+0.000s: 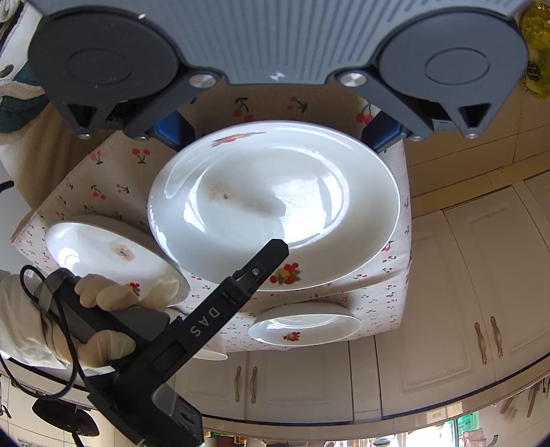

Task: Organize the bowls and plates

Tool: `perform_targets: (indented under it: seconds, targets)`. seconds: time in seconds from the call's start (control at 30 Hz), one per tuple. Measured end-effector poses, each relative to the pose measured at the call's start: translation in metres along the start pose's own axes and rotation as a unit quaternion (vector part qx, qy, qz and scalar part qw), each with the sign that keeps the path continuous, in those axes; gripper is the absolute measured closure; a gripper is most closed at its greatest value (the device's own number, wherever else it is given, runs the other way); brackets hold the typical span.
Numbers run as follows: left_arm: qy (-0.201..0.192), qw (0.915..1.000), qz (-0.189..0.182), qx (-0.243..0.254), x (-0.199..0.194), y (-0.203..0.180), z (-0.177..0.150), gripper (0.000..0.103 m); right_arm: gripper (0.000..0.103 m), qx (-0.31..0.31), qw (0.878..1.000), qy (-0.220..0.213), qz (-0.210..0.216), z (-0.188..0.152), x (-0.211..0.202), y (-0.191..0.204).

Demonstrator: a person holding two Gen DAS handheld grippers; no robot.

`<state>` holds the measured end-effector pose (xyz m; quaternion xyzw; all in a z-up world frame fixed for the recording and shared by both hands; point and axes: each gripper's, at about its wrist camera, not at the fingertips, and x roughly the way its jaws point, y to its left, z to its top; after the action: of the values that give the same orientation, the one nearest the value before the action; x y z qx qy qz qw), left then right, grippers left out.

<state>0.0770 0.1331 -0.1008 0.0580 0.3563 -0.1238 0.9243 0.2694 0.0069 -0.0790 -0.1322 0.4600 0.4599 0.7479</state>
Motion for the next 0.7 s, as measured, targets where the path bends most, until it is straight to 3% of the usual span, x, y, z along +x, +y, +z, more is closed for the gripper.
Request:
perform_targets:
  seconds: [0.7]
  targets:
    - [-0.019, 0.9997, -0.009, 0.013, 0.044, 0.009, 0.035, 0.001, 0.033, 0.026, 0.998, -0.021, -0.062, 0.023, 0.004, -0.045]
